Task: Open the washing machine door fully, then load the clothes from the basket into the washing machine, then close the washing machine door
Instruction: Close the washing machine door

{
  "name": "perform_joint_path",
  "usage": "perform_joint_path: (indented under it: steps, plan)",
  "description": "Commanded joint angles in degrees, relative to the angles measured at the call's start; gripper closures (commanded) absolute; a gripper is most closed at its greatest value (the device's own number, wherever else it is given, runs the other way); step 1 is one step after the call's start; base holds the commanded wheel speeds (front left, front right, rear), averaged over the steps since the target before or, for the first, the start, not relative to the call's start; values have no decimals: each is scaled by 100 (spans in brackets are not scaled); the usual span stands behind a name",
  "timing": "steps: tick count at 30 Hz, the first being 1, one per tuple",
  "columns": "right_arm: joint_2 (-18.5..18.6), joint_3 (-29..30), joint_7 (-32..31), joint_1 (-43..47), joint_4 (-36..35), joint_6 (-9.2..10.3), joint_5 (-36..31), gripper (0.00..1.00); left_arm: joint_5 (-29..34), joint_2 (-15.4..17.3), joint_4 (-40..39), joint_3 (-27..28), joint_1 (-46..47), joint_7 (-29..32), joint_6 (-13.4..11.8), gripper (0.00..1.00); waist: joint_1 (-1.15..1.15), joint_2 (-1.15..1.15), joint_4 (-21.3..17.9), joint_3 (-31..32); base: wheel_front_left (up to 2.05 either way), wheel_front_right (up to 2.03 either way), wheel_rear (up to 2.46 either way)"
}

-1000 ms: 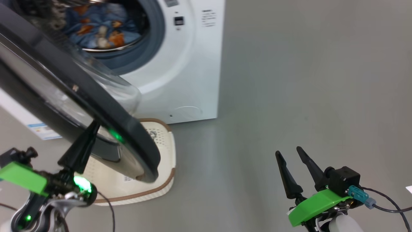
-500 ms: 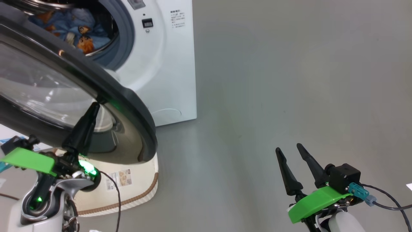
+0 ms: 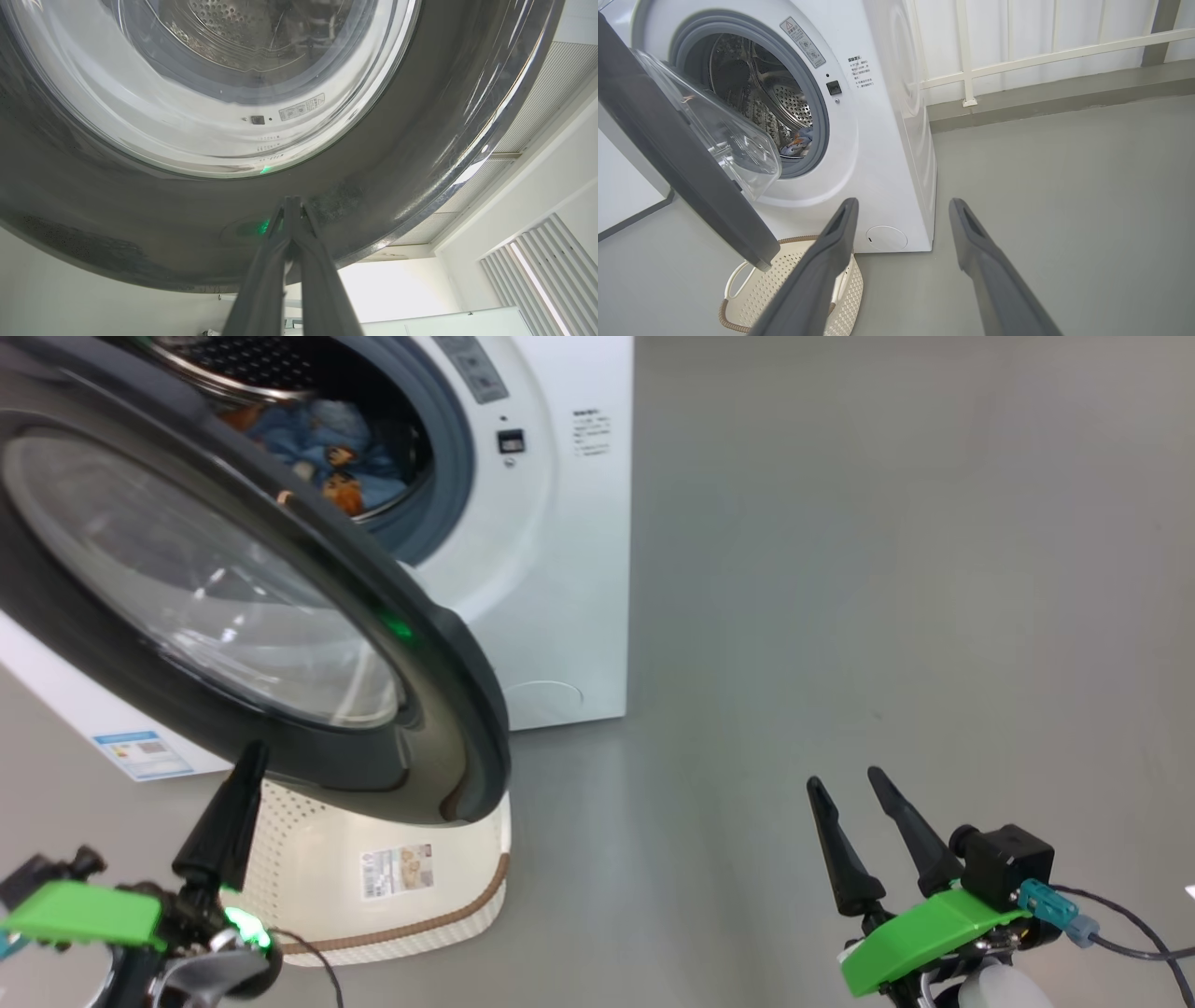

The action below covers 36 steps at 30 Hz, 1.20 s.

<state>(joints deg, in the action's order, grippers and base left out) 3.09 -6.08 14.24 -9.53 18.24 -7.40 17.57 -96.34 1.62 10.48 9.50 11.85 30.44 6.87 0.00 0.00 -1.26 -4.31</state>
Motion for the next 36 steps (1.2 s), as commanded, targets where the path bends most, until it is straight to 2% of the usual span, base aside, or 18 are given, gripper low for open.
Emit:
perform_joint_path:
  steps: [1, 10, 12, 13, 19, 24, 31, 36]
  plan:
    - [-22, -124, 75, -19, -127, -9, 28, 0, -41, 126, -201, 180, 19, -41, 61, 100, 0, 0, 114, 105, 0, 0, 0]
    - [-22, -119, 75, 30, -115, -9, 45, 0, -152, 126, -407, 180, -428, -366, 61, 100, 0, 0, 234, 244, 0, 0, 0]
    - [-22, -120, 75, 34, -111, -9, 50, 0, -208, 126, -427, 177, -474, -431, 61, 49, 0, 0, 249, 276, 0, 0, 0]
    - [-22, -122, 75, 35, -109, -9, 53, 0, -219, 126, -454, 187, -493, -482, 61, 0, 0, 0, 254, 291, 0, 0, 0]
    - [-22, -150, 75, 36, -108, -9, 79, 0, -302, 126, -451, 213, -621, -814, 61, 0, 0, 0, 262, 366, 0, 0, 0]
    - [-22, -143, 75, 46, -132, -9, 74, 0, 98, 126, -635, 328, -676, -1347, 61, 0, 0, 0, 277, 393, 0, 0, 0]
    - [-22, -140, 75, 41, -183, -9, 42, 0, 1527, 276, -1066, 124, -796, -2434, 61, 0, 0, 0, 301, 391, 0, 0, 0]
    - [-22, -148, 75, 34, -199, -9, 42, 0, 2808, 826, -1103, -481, -988, -3603, 61, 0, 0, 0, 296, 401, 0, 0, 0]
